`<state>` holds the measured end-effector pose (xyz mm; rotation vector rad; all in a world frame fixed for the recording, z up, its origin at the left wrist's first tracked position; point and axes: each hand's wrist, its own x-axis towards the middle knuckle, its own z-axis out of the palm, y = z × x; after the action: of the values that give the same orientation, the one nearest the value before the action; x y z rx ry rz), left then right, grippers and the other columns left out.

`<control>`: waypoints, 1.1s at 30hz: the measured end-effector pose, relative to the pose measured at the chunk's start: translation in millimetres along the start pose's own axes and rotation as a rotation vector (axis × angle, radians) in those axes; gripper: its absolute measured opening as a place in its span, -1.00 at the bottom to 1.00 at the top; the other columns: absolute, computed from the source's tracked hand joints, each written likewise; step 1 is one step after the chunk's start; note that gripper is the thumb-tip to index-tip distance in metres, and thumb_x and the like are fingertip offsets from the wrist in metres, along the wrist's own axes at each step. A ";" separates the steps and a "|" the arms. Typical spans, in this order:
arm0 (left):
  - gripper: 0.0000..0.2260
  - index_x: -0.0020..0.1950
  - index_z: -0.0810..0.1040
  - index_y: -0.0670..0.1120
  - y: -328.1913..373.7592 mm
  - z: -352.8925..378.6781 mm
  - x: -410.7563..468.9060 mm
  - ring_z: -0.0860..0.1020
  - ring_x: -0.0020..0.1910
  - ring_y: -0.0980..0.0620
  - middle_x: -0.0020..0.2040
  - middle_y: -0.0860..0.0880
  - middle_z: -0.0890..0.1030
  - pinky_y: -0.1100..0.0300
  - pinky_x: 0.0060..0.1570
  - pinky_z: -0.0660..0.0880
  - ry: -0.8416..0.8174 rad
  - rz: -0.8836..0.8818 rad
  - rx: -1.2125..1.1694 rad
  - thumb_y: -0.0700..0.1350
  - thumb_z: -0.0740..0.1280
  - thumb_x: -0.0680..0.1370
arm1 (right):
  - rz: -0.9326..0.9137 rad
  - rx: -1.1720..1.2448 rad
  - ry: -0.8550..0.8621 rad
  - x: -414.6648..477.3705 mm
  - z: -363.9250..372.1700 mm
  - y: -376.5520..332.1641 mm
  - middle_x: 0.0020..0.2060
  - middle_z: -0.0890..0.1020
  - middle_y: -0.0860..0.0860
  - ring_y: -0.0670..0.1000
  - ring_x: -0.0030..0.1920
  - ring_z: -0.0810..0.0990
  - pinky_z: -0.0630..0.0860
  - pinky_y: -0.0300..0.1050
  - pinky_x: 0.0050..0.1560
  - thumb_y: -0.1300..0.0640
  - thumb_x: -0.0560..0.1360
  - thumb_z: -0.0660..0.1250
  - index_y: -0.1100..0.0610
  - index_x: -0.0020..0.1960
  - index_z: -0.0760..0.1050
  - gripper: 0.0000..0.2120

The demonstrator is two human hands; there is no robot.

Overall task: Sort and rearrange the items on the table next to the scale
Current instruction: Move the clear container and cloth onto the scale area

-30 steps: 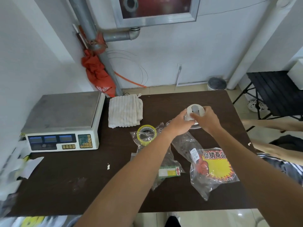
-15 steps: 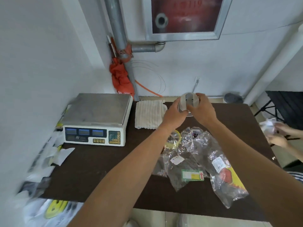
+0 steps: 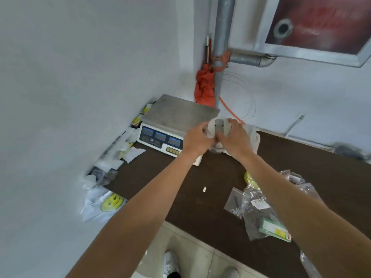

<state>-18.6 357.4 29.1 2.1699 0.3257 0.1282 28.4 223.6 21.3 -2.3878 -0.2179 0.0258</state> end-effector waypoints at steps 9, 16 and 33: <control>-0.46 0.32 0.57 0.06 -78.7 -56.9 -31.4 0.59 0.16 0.04 0.15 0.08 0.66 0.20 -0.03 0.33 -0.028 -0.124 0.191 0.15 0.55 0.38 | -0.029 -0.005 -0.218 -35.6 76.3 -35.3 0.21 0.56 0.05 0.11 0.16 0.56 0.41 -0.02 0.02 -0.14 0.53 0.20 0.00 0.40 0.34 -0.52; -0.41 0.40 0.50 0.05 -116.1 -69.8 -45.2 0.59 0.22 -0.01 0.22 0.04 0.66 0.20 0.03 0.31 -0.036 -0.189 0.240 0.18 0.52 0.43 | 0.020 -0.024 -0.347 -50.7 113.9 -46.2 0.22 0.55 0.05 0.13 0.16 0.55 0.45 0.01 0.06 -0.08 0.52 0.24 0.04 0.43 0.30 -0.48; -0.39 0.48 0.42 0.01 -152.9 -87.3 -35.4 0.56 0.29 -0.04 0.32 0.00 0.61 0.05 0.25 0.43 -0.145 -0.163 0.290 0.17 0.47 0.49 | 0.053 -0.069 -0.315 -55.7 153.1 -59.9 0.24 0.54 0.05 0.10 0.18 0.55 0.51 0.07 0.19 -0.13 0.56 0.29 0.06 0.45 0.25 -0.45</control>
<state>-99.3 500.5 -43.5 2.4109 0.4586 -0.1783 -47.7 360.7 -53.2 -2.4491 -0.3073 0.4267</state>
